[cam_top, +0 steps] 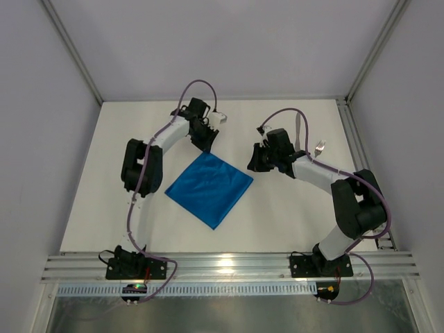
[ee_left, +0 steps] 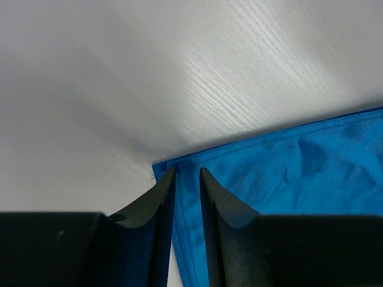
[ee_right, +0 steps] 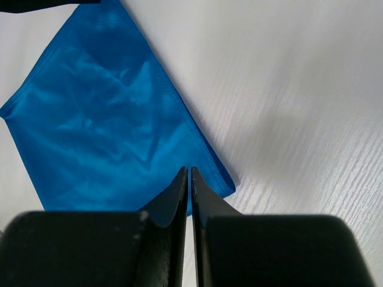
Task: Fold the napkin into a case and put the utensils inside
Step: Pick up the top corner of the square-folded napkin from the center of the board.
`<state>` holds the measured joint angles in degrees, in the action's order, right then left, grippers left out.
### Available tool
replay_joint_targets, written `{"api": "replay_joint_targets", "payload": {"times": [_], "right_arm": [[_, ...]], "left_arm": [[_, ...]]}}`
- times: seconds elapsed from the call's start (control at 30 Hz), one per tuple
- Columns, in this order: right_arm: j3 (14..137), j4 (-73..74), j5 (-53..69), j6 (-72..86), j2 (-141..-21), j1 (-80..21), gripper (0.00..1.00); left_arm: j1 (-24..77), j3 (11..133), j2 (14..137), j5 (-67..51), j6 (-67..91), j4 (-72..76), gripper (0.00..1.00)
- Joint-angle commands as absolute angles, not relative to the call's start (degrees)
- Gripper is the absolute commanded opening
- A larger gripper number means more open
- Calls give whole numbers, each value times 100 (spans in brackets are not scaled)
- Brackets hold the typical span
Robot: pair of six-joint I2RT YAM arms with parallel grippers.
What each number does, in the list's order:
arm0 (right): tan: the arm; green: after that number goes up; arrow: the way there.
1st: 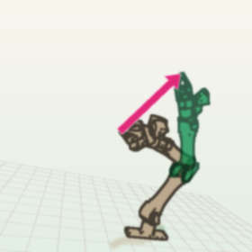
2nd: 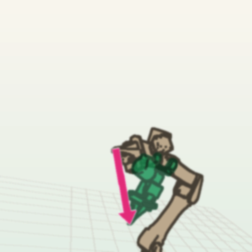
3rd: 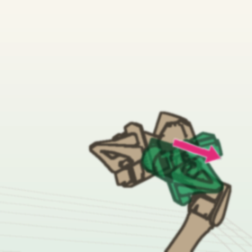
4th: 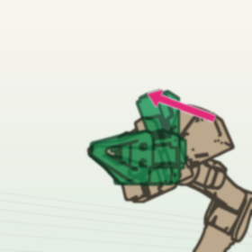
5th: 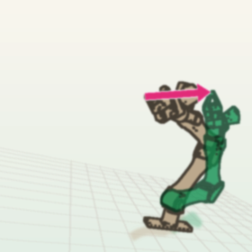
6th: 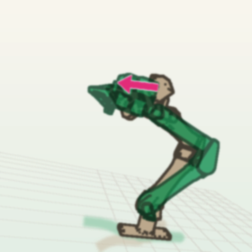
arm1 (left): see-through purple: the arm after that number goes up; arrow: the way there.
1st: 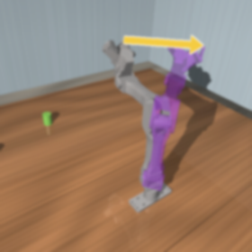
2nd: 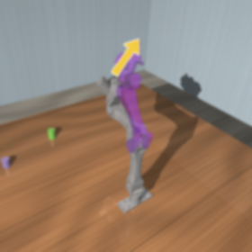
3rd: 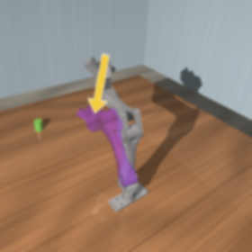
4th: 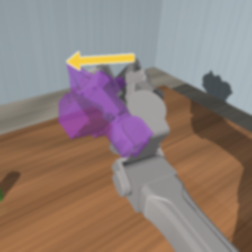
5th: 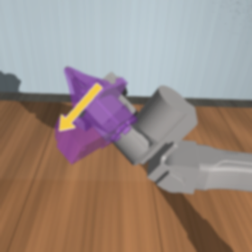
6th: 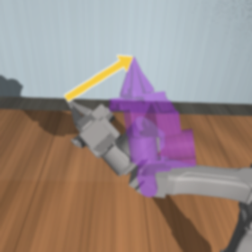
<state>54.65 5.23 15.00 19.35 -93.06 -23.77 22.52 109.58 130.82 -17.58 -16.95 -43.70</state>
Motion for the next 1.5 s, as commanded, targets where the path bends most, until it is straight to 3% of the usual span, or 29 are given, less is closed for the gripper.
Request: {"api": "replay_joint_targets", "payload": {"times": [0.0,1.03,1.33,1.47], "right_arm": [[5458,360,1547,1890,-9308,-2364,7],[5423,352,1670,1872,-9255,-2347,7],[5396,325,1705,1863,-9228,-2338,7],[5414,308,1731,1890,-9237,-2347,7]], "left_arm": [[2303,11057,13201,-1758,-1775,-4315,24],[2549,10793,13061,-589,-2092,-4105,29],[2610,10556,12973,-615,-2092,-4113,2],[2645,10494,12753,-694,-2074,-4052,0]]}}
